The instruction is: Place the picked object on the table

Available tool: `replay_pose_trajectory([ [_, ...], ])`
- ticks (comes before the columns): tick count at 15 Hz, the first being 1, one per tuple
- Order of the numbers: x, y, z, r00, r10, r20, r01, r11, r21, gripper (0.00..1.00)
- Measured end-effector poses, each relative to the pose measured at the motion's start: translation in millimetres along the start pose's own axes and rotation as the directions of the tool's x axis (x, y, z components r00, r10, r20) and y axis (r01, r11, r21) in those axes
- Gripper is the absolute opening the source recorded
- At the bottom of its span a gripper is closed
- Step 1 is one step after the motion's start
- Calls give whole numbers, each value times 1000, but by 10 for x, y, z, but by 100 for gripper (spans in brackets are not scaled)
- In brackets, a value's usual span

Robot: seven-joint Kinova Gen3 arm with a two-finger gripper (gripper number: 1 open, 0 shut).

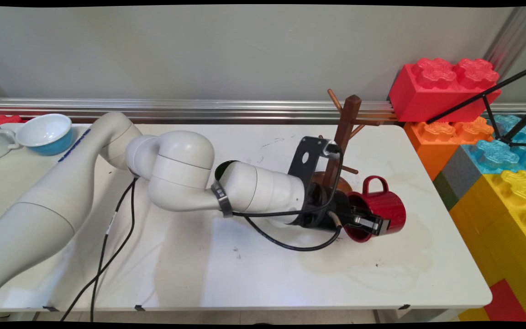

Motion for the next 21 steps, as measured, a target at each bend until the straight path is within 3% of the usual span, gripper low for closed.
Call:
replay_pose_trajectory([
  [7,87,108,-242,986,104,127,-105,995,0,0],
  [14,247,287,-481,955,184,233,-188,982,-4,0],
  [21,497,531,-667,911,241,335,-263,965,20,0],
])
